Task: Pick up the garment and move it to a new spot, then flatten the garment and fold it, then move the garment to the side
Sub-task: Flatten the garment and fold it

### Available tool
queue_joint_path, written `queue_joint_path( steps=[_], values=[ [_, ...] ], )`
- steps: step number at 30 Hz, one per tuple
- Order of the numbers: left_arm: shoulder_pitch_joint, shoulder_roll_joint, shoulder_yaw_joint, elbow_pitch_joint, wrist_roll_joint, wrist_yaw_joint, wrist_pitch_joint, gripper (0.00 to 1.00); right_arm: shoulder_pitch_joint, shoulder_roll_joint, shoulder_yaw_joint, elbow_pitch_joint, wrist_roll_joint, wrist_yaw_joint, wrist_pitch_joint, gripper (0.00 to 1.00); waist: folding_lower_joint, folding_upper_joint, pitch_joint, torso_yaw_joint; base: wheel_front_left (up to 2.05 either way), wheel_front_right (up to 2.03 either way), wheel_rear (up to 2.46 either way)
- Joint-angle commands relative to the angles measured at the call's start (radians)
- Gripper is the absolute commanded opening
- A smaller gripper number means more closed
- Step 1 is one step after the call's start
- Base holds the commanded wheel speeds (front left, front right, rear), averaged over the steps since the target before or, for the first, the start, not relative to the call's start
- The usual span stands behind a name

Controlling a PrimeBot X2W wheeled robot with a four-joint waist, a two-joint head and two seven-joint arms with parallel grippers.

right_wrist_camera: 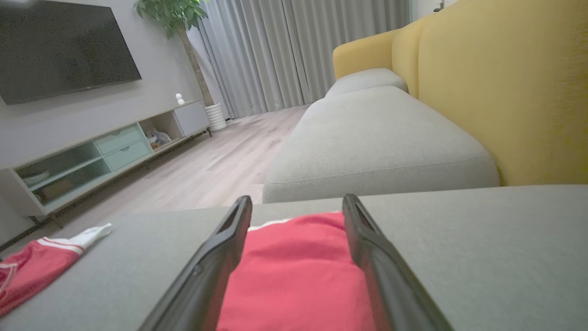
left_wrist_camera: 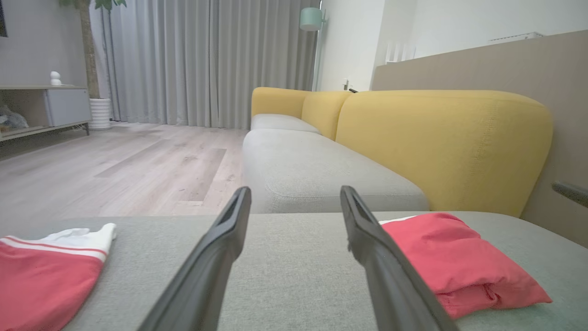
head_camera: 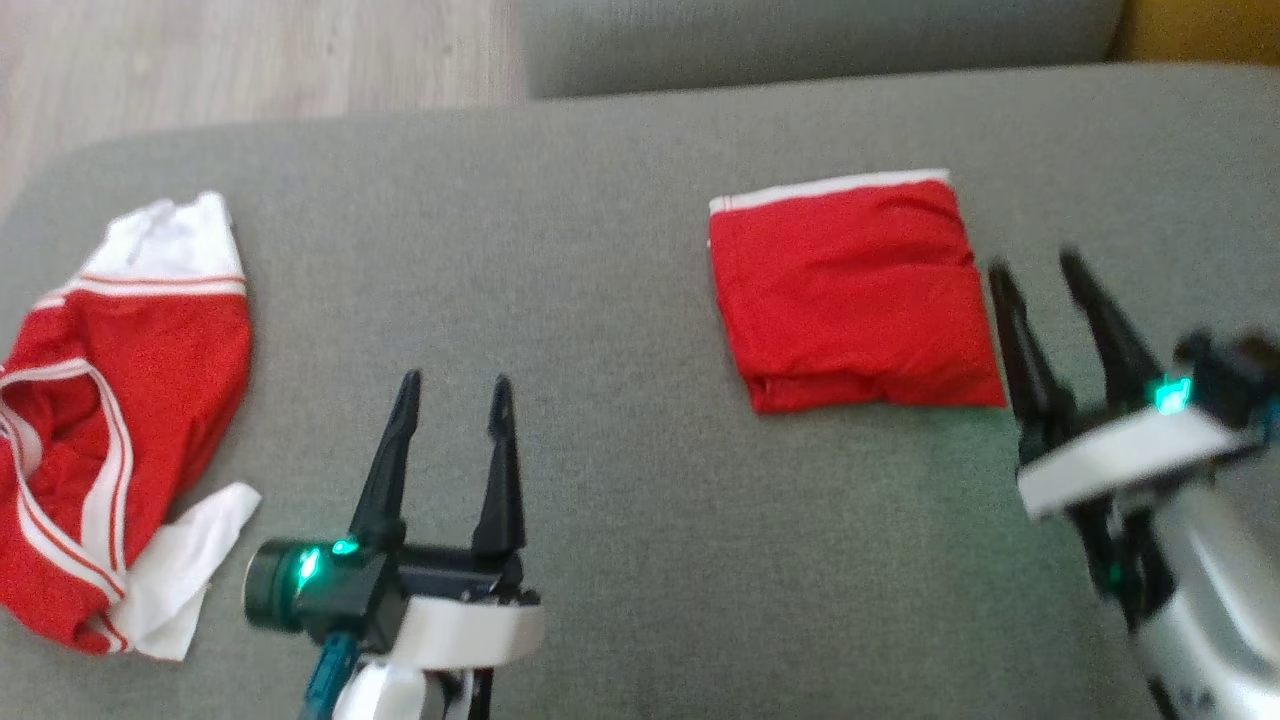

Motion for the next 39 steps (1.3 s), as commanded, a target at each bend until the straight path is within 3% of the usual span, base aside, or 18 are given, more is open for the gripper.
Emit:
queue_joint_path(
  steps=[1, 14, 23, 39],
  values=[
    [0.007, -0.003, 0.046, -0.035, 0.009, 0.013, -0.005, 1.00, 0.026, 0.007, -0.007, -0.021, -0.030, -0.001, -0.024, 1.00, 0.0002, -0.0001, -0.061, -0.007, 0.00, 0.00, 0.00],
    [0.180, -0.004, 0.142, 0.032, 0.061, 0.015, -0.005, 1.00, 0.336, 0.121, -0.073, -0.065, -0.233, -0.001, -0.053, 1.00, 0.0002, -0.0001, -0.207, 0.009, 0.00, 0.00, 0.00],
    [0.210, -0.004, 0.161, 0.084, 0.066, -0.009, -0.005, 1.00, 0.361, 0.149, -0.090, -0.085, -0.271, -0.001, -0.053, 1.00, 0.0002, -0.0001, -0.223, 0.017, 0.00, 0.00, 0.00],
    [0.212, -0.004, 0.155, 0.092, 0.060, -0.007, -0.005, 1.00, 0.371, 0.165, -0.111, -0.082, -0.290, -0.001, -0.053, 1.00, 0.0002, -0.0001, -0.221, 0.010, 0.00, 0.00, 0.00]
  ],
)
